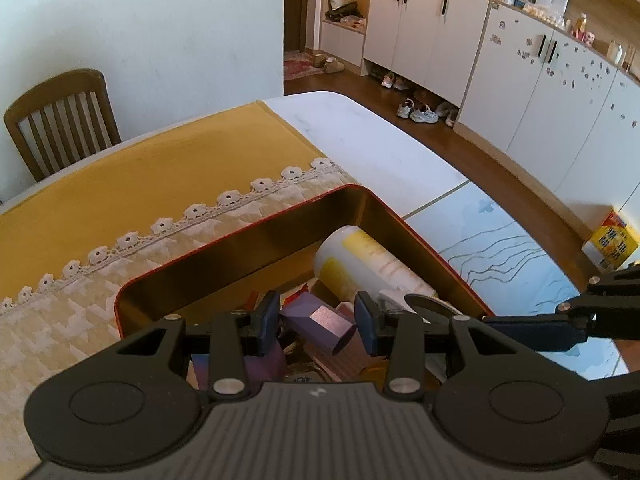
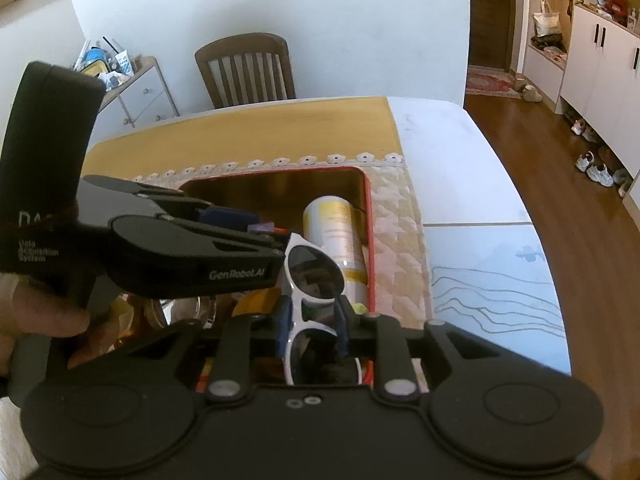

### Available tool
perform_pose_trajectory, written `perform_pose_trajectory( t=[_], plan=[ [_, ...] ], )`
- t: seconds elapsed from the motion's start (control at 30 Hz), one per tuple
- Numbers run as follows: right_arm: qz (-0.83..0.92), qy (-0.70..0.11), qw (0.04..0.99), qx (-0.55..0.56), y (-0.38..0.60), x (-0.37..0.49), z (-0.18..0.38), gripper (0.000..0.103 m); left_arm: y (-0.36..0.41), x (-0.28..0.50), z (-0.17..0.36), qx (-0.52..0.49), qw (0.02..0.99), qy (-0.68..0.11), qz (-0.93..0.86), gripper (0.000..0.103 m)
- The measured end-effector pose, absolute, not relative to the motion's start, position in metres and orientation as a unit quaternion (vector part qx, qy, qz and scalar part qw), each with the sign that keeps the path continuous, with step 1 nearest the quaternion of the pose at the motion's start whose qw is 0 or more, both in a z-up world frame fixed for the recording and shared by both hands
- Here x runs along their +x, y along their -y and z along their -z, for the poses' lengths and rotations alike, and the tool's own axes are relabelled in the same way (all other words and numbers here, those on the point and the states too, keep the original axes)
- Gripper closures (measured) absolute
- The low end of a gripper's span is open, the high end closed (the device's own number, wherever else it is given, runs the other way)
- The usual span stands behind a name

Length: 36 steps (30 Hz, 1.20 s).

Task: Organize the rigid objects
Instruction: 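Lower both grippers into the tin and open them to release the items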

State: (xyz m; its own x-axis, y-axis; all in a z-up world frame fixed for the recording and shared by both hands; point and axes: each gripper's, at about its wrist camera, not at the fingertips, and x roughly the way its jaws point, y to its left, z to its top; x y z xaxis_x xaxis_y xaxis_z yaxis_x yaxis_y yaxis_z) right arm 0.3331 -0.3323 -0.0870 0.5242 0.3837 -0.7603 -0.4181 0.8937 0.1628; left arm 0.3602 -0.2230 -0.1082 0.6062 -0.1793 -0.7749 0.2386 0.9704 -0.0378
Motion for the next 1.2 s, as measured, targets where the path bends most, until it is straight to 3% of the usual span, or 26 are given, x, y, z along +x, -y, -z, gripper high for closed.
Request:
perform_pose_trajectory(
  t=[0.2, 0.37, 0.83, 0.93, 1.2],
  plan=[
    [-0.236, -0.430, 0.871, -0.013, 0.335, 0.332, 0.086, 0.076, 0.225, 0.355, 0.104, 0.035, 0.896, -0.429, 0.112, 0.061],
    [-0.241, -0.423, 0.873, -0.013, 0.336, 0.327, 0.083, 0.067, 0.222, 0.344, 0.094, 0.026, 0.900, -0.419, 0.115, 0.046],
    [-0.230, -0.397, 0.889, -0.021, 0.334, 0.308, 0.065, 0.051, 0.198, 0.306, 0.066, 0.005, 0.914, -0.390, 0.113, 0.045],
    [-0.229, -0.389, 0.892, -0.021, 0.332, 0.300, 0.058, 0.048, 0.190, 0.296, 0.058, -0.006, 0.918, -0.381, 0.112, 0.039],
    [-0.226, -0.363, 0.904, -0.009, 0.323, 0.273, 0.041, 0.038, 0.170, 0.261, 0.036, -0.005, 0.927, -0.357, 0.116, 0.035]
  ],
)
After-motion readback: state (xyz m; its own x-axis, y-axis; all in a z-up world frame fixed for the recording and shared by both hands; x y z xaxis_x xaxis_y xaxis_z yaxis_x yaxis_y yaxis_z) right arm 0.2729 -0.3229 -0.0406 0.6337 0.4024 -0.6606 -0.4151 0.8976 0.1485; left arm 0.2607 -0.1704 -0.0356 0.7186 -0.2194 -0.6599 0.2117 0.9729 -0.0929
